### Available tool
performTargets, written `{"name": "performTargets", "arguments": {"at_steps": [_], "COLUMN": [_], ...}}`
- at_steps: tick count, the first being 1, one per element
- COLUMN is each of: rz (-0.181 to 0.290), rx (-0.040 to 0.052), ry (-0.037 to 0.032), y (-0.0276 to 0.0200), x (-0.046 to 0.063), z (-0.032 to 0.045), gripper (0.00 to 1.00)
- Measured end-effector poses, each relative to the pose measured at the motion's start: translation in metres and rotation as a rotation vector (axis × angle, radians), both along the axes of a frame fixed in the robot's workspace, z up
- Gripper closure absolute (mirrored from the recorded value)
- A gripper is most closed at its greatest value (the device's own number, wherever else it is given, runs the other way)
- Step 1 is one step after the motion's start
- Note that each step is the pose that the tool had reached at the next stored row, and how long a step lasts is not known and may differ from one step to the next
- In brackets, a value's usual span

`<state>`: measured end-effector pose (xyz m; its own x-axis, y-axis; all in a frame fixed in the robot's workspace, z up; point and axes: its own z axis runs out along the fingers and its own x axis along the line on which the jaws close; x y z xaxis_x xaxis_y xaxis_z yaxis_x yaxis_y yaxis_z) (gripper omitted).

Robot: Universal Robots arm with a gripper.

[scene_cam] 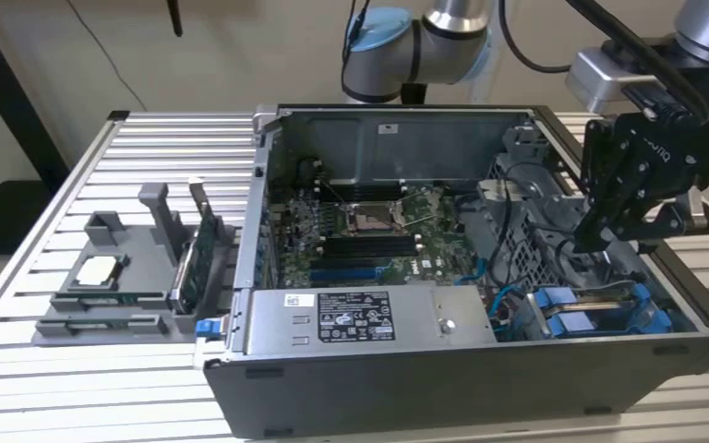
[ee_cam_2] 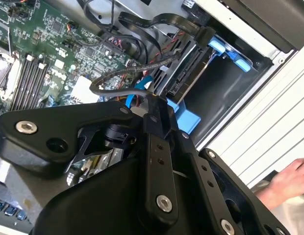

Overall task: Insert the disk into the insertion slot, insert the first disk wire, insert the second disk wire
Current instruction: 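Insert the first disk wire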

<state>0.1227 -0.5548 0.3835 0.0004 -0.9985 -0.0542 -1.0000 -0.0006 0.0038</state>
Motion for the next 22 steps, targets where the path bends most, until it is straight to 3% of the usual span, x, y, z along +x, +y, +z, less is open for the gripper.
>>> {"name": "performTargets", "arguments": {"at_steps": [22], "rz": [0.000], "rx": [-0.0001], "ry": [0.0000], "y": [-0.0002], "x": [0.005], "z": [-0.0122], "gripper": [0.81]}}
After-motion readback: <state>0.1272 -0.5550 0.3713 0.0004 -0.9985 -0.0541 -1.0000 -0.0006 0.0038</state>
